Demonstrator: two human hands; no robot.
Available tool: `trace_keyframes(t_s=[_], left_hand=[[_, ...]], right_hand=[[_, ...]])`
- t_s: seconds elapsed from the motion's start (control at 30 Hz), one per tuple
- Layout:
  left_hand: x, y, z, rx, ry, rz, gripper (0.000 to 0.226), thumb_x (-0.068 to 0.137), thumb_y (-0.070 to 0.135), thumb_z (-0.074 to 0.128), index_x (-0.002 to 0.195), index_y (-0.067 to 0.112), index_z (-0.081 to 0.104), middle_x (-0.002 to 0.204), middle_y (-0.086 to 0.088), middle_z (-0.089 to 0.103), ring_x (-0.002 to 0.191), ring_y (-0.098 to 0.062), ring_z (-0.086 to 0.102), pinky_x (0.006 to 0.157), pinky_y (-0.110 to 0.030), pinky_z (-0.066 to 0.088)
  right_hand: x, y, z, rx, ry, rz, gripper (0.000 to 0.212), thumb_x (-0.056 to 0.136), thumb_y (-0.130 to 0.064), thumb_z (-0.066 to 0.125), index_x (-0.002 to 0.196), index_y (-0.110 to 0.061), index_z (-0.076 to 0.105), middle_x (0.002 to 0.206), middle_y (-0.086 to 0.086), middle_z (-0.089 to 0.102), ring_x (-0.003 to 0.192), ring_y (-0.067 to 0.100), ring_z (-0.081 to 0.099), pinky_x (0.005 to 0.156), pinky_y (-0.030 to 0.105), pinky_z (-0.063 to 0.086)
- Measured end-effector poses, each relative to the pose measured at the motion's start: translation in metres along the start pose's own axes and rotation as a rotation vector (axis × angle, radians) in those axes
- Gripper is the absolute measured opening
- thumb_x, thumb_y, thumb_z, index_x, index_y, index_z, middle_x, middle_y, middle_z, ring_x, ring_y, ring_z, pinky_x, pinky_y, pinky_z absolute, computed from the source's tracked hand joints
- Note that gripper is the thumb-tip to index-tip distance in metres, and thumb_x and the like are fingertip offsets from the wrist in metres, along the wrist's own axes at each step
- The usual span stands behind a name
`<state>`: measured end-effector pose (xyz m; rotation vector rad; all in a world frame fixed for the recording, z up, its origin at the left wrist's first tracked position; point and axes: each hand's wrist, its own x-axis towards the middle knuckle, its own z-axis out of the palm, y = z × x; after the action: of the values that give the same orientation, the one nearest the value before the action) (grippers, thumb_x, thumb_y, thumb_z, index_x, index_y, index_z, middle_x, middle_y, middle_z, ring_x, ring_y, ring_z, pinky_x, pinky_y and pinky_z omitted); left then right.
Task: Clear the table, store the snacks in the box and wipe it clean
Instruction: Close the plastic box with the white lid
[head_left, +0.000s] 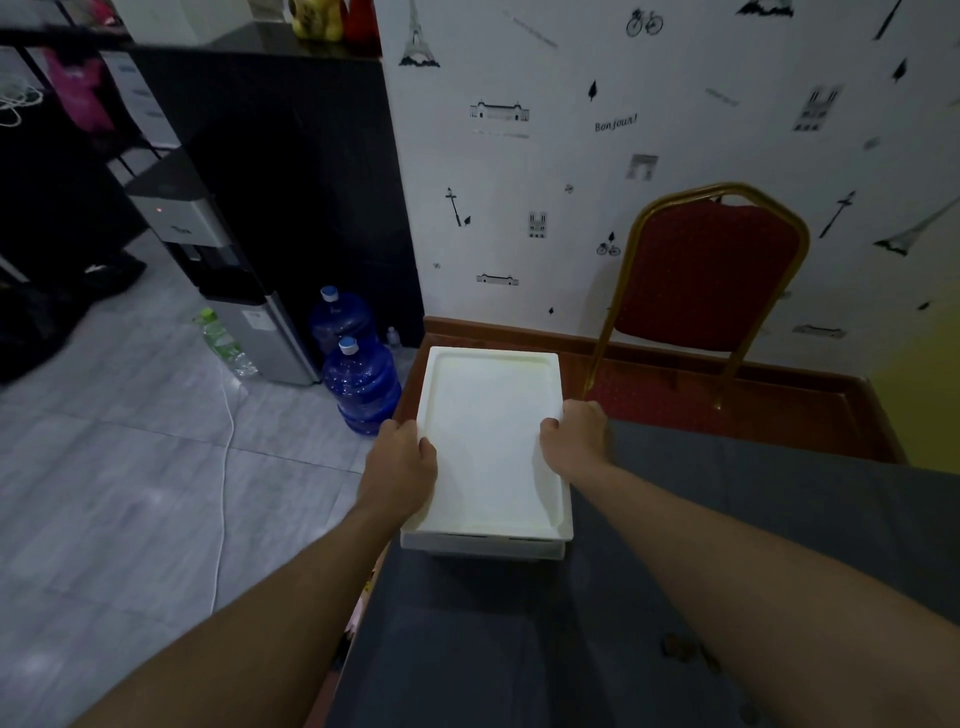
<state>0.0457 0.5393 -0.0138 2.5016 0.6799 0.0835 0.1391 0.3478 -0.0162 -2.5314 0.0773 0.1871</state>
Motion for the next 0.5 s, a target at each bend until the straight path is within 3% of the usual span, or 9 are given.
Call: trace_keyframes(t_s=[0.17,0.23,0.3,0.33,0.37,0.4,0.47,0.5], left_hand=[[-0.005,-0.004,0.0,0.052,-0.03,0.037,0.013,0.1,0.033,0.044,0.099,0.02,0.048,0.109,0.001,0.053,0.088,-0.012,0.055,0.079,-0.021,0.044],[-0.005,-0.004,-0.001,0.071,-0.036,0.049,0.014,0.1,0.032,0.044,0.102,0.019,0.049,0.11,-0.001,0.054,0.088,-0.012,0.056,0.079,-0.022,0.046],[-0.004,-0.003,-0.001,0.11,-0.028,0.081,0.024,0.099,0.031,0.044,0.118,0.017,0.048,0.121,-0.003,0.053,0.097,-0.015,0.057,0.085,-0.027,0.051],[-0.003,-0.003,0.0,0.129,-0.008,0.109,0.035,0.098,0.032,0.044,0.13,0.017,0.043,0.13,-0.004,0.051,0.105,-0.017,0.057,0.091,-0.032,0.052],[-0.003,-0.002,0.003,0.143,0.022,0.146,0.047,0.098,0.034,0.045,0.141,0.017,0.034,0.139,-0.005,0.046,0.116,-0.02,0.055,0.097,-0.037,0.051],[-0.003,-0.002,0.007,0.159,0.041,0.183,0.057,0.098,0.038,0.044,0.148,0.018,0.024,0.149,-0.005,0.038,0.127,-0.023,0.05,0.103,-0.041,0.048],[-0.004,-0.001,0.018,0.22,-0.001,0.233,0.068,0.099,0.052,0.031,0.153,0.023,0.001,0.163,-0.003,0.014,0.146,-0.025,0.028,0.115,-0.045,0.035],[-0.005,-0.003,0.025,0.273,-0.046,0.255,0.071,0.098,0.059,0.018,0.153,0.024,-0.008,0.165,-0.001,0.0,0.151,-0.025,0.015,0.12,-0.046,0.025]], right_hand=[[-0.011,0.001,0.005,0.011,0.003,0.028,0.018,0.098,-0.023,0.049,0.102,-0.008,0.058,0.129,0.012,0.052,0.101,0.025,0.058,0.072,0.03,0.046],[-0.015,0.0,0.003,-0.004,0.028,0.005,0.014,0.096,-0.025,0.05,0.102,-0.013,0.054,0.126,0.01,0.052,0.097,0.021,0.055,0.069,0.026,0.043],[-0.02,-0.002,0.001,-0.117,0.085,-0.095,0.026,0.094,-0.028,0.052,0.116,-0.016,0.05,0.128,0.007,0.047,0.104,0.019,0.048,0.078,0.03,0.045],[-0.022,-0.003,0.002,-0.189,0.107,-0.168,0.042,0.094,-0.031,0.053,0.131,-0.016,0.044,0.137,0.007,0.041,0.117,0.022,0.045,0.092,0.036,0.047],[-0.024,-0.004,0.004,-0.234,0.098,-0.229,0.057,0.095,-0.035,0.051,0.145,-0.016,0.032,0.15,0.009,0.03,0.133,0.026,0.035,0.109,0.042,0.039],[-0.026,-0.007,0.007,-0.26,0.052,-0.269,0.068,0.097,-0.042,0.046,0.154,-0.016,0.018,0.161,0.007,0.014,0.146,0.029,0.018,0.12,0.045,0.023],[-0.031,-0.01,0.016,-0.32,-0.059,-0.307,0.077,0.1,-0.055,0.032,0.159,-0.017,-0.002,0.166,0.004,-0.012,0.153,0.028,-0.012,0.121,0.044,-0.005],[-0.034,-0.008,0.022,-0.356,-0.092,-0.316,0.078,0.1,-0.059,0.024,0.159,-0.016,-0.006,0.166,0.005,-0.017,0.152,0.027,-0.018,0.121,0.044,-0.01]])
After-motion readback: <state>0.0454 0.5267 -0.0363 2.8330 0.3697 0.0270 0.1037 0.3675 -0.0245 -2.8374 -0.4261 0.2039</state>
